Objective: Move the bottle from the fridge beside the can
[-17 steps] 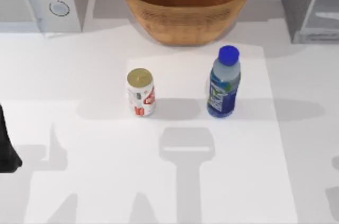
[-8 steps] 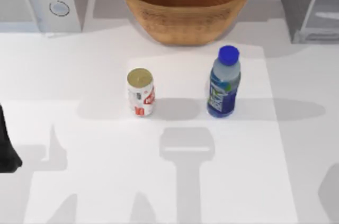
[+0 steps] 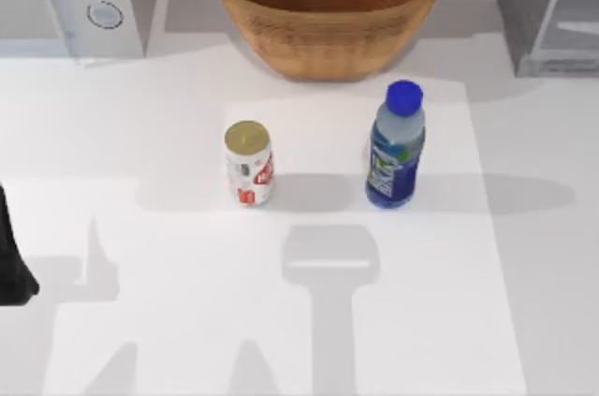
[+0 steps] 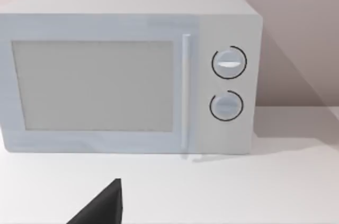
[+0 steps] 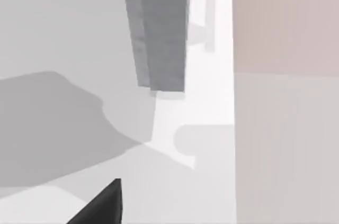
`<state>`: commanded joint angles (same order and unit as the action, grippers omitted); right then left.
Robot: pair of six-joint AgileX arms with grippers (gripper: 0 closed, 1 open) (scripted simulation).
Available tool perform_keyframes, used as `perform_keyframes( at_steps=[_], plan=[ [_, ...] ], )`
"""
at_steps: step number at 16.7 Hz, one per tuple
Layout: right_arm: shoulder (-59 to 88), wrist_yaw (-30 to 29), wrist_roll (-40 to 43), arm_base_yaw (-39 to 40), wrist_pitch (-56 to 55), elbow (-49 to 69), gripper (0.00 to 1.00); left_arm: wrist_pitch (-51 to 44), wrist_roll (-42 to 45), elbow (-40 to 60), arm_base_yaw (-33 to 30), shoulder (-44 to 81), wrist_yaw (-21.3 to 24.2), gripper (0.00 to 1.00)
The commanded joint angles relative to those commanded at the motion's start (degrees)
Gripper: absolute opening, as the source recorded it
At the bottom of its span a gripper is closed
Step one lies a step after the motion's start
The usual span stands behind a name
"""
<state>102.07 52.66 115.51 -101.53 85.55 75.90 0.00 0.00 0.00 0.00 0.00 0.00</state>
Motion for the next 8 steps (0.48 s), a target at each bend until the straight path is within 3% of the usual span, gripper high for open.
perform_keyframes(
  at_steps=[8],
  plan=[
    [2.3,1.3,2.3,-2.0,-0.1,0.6,1.0,0.0,0.0,0.0,0.0,0.0,0.0,1.0]
  ],
)
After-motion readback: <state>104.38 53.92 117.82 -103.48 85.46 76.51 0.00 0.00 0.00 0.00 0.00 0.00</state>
